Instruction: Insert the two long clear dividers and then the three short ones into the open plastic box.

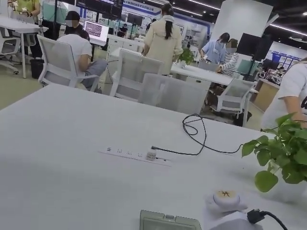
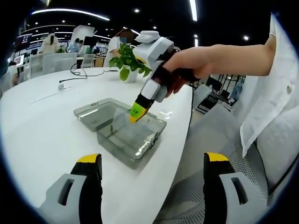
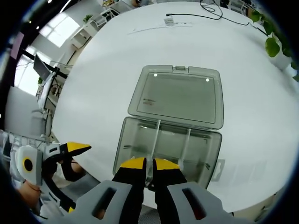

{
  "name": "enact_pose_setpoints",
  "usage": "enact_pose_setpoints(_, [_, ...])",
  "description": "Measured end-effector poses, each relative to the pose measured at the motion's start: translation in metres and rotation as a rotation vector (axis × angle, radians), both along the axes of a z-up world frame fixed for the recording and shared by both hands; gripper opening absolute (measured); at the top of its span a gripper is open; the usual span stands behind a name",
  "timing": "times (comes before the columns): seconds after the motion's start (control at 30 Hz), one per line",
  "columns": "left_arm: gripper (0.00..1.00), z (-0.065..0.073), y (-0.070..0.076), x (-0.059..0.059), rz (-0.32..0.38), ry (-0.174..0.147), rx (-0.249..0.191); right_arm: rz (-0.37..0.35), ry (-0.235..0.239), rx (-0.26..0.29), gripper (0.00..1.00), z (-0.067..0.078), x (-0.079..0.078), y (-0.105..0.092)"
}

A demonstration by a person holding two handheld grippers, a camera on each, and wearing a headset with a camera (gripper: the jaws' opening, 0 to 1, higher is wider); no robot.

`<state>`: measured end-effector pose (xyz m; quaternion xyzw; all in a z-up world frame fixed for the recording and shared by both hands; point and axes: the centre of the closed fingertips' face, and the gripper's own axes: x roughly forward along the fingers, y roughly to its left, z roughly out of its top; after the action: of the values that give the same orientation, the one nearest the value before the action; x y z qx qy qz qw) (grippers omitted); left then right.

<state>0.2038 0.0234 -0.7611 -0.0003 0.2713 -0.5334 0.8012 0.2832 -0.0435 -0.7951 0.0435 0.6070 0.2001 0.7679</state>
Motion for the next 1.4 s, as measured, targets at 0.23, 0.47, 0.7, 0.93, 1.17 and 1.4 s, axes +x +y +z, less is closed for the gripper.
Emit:
enact_pose_setpoints(0.23, [0.91, 0.001, -0.001, 0.000, 0.002, 0.001, -0.004, 0.037, -0.005, -0.021, 0.07, -0.002, -0.001, 0.002])
enact_pose_setpoints(0.47, [0.91, 0.000, 0.000, 0.000, 0.007, 0.002, -0.003, 0.075, -0.018, -0.027, 0.08, -0.006, -0.001, 0.010])
enact_pose_setpoints(0.7, [0.94, -0.001, 0.000, 0.000, 0.003, 0.004, 0.001, 0.097, -0.013, -0.018, 0.09, -0.016, 0.000, 0.013])
enact_pose_setpoints(0.93, [0.96, -0.003, -0.002, 0.000, -0.006, 0.007, 0.007, 0.096, -0.010, 0.001, 0.09, -0.021, -0.001, 0.012])
enact_pose_setpoints(1.17, [0.96, -0.003, -0.003, 0.001, -0.004, 0.005, 0.015, 0.085, -0.001, 0.028, 0.10, -0.027, -0.001, 0.012])
enact_pose_setpoints(1.4, [0.95, 0.002, -0.004, 0.003, 0.015, 0.000, 0.021, 0.078, -0.018, 0.073, 0.11, -0.026, -0.002, 0.012])
